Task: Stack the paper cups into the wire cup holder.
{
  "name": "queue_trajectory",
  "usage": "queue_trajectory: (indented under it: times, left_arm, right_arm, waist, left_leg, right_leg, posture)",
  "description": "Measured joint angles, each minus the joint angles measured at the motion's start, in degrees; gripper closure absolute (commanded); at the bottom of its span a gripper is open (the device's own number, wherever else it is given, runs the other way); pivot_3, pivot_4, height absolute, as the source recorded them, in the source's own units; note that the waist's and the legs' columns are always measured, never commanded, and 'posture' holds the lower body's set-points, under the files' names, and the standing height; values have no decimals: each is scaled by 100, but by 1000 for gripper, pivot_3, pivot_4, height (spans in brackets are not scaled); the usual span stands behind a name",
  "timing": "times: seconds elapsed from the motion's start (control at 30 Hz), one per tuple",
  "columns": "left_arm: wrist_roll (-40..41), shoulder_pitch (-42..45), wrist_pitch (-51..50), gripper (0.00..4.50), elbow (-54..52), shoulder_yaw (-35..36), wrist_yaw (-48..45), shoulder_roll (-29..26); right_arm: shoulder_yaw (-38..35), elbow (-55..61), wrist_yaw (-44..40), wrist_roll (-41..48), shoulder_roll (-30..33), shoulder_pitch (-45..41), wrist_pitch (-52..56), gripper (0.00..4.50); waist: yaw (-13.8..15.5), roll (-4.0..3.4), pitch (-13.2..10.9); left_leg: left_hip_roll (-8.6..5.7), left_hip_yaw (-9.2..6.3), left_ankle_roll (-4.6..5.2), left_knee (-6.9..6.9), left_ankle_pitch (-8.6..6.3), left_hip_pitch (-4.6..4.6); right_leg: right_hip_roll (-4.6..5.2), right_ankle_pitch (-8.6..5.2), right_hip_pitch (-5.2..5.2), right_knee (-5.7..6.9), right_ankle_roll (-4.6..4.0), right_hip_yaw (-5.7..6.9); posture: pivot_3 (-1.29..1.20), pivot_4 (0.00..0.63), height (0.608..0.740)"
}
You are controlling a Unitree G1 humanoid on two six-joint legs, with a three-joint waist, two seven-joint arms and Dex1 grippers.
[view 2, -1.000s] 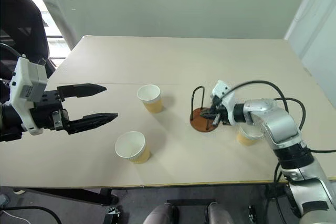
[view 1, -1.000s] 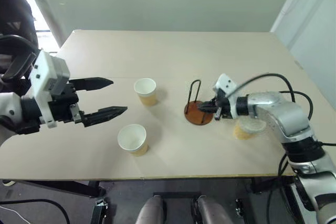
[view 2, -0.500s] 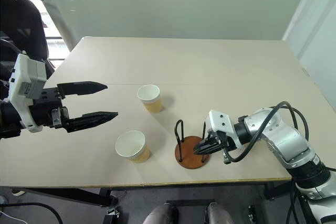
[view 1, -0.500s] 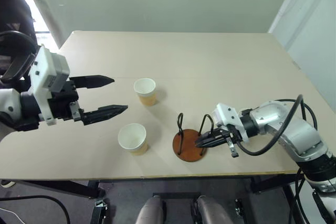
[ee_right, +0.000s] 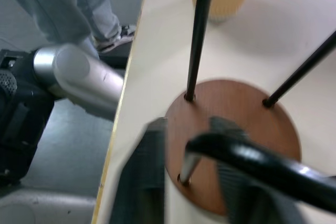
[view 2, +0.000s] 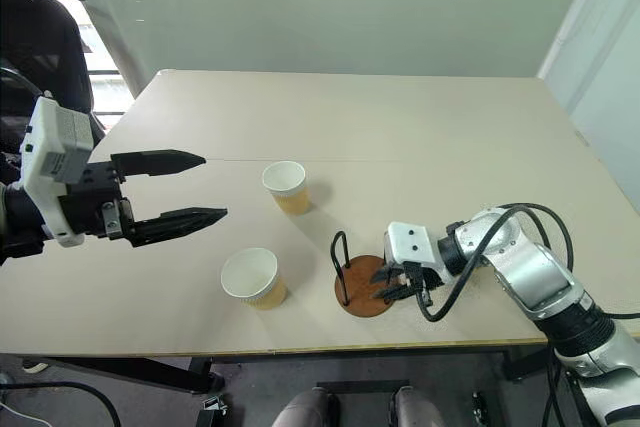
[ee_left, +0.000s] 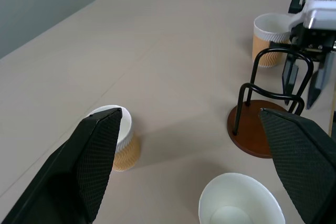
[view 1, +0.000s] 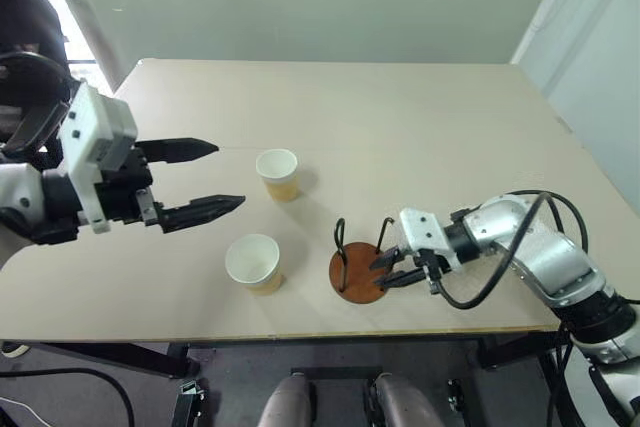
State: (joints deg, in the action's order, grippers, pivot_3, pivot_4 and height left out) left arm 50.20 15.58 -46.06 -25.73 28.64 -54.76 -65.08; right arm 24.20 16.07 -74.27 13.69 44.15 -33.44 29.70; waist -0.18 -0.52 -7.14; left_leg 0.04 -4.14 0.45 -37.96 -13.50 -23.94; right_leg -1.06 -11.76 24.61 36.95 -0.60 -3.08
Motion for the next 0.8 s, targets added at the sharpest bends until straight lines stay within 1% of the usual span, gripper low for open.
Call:
queue_trajectory:
  times: [0.13, 0.17, 0.2, 0.4, 0.53, 0.67, 0.8]
  left_arm:
    - [-33, 43, 20, 0, 4, -52, 10, 4]
    - [-35, 61, 24, 0, 5, -62, 9, 5]
    - [-37, 91, 32, 0, 12, -74, 5, 5]
    - [-88, 231, 139, 0, 147, -273, -44, 16]
    - [-199, 319, 262, 0, 259, -506, -116, 102]
    - [-312, 580, 435, 0, 469, -745, -225, 146]
    - [-259, 820, 475, 0, 566, -919, -424, 191]
  right_arm:
    - [98, -57, -31, -206, -2, -71, -96, 799]
    - [106, -75, -60, -240, 11, -83, -136, 488]
    - [112, -85, -103, -287, 67, -94, -184, 44]
    - [89, 130, -351, -550, 697, -234, -372, 13]
    - [-144, 415, -523, -550, 1131, -293, -430, 13]
    - [-667, 488, -786, -507, 1795, -425, -604, 13]
    - [-1409, 462, -920, -370, 2397, -560, -632, 13]
  waist:
    - [0, 0, 0]
    - [0, 0, 0]
    - [3, 1, -1]
    - [7, 1, -1]
    - [10, 3, -3]
    - [26, 3, -3]
    - [31, 4, -4]
  left_leg:
    - [1, -1, -2, 4, -1, 0]
    - [1, -1, -2, 5, -1, 0]
    - [1, -1, -2, 4, -2, -1]
    - [1, -1, -4, 5, -5, -3]
    - [1, 0, -4, 7, -5, -4]
    - [0, 0, -6, 6, -6, -7]
    - [0, -1, -7, 11, -7, -9]
  right_leg:
    - [0, 0, 2, 0, 0, 1]
    - [0, 0, 3, 0, 0, 1]
    - [0, 0, 3, 0, 0, 1]
    - [0, 1, 2, -1, -1, 0]
    - [0, 0, 4, -1, -1, 0]
    - [0, 0, 4, -4, -1, -1]
    - [0, -2, 7, -5, 1, -1]
  posture:
    - [0, 150, 740]
    - [0, 150, 740]
    - [0, 150, 740]
    - [0, 150, 740]
    - [0, 150, 740]
    - [0, 150, 740]
    - [0, 150, 740]
